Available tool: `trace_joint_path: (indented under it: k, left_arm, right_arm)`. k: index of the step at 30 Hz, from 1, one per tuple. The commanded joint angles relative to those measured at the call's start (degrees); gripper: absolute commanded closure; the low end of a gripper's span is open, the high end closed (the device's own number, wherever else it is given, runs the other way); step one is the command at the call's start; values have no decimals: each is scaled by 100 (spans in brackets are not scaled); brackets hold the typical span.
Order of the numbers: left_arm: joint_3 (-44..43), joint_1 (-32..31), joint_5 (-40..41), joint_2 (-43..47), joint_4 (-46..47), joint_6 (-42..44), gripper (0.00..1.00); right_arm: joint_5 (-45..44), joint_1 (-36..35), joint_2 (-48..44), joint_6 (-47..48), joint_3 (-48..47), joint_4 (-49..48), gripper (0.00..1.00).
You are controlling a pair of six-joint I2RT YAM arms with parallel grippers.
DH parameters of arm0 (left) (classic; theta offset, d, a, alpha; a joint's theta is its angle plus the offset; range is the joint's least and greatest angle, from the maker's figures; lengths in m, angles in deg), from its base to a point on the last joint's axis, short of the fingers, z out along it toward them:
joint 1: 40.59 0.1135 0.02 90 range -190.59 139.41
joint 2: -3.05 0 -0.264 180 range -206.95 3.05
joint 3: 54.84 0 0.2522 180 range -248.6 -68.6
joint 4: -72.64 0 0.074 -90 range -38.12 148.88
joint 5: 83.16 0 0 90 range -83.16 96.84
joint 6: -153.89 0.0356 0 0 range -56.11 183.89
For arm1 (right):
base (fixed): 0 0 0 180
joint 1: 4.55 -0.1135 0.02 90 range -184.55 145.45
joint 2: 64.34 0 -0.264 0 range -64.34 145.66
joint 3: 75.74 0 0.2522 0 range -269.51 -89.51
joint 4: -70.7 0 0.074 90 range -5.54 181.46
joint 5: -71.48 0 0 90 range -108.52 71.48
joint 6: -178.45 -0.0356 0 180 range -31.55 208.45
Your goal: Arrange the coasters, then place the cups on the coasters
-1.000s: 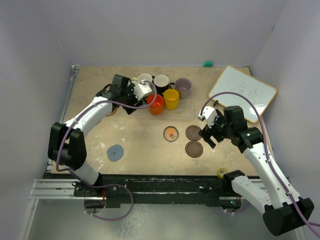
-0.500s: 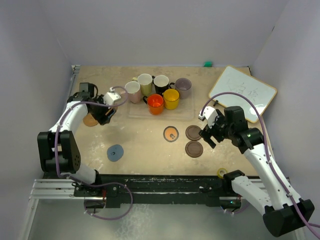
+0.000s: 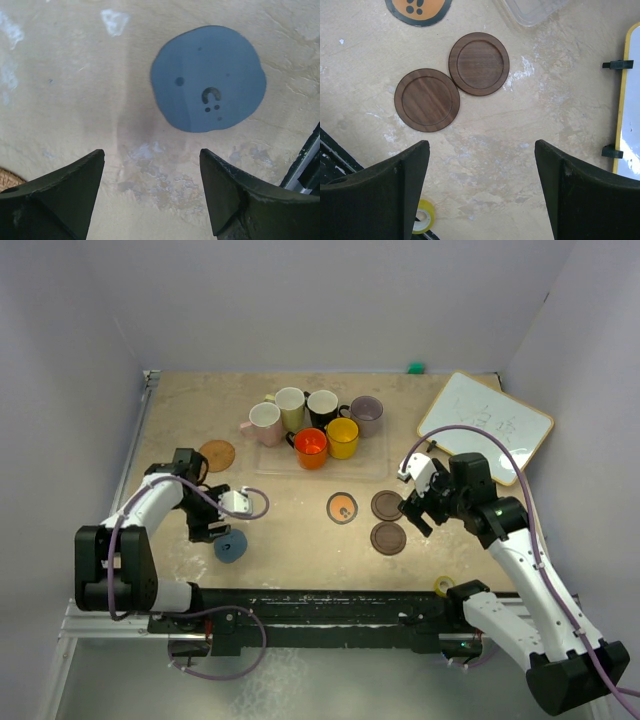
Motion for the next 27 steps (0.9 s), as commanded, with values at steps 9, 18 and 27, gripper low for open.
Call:
trace_joint_path:
  k: [9, 18, 27]
  left_arm:
    - [643, -952, 537, 296, 188, 1017, 24]
    - [821, -1424, 555, 91, 416, 687, 24]
    - [972, -1809, 591, -85, 772, 346, 24]
  right_arm:
    - [135, -32, -122, 92, 67, -45, 12]
    - [155, -34, -122, 94, 74, 10, 12]
    - [194, -32, -130, 99, 73, 53, 12]
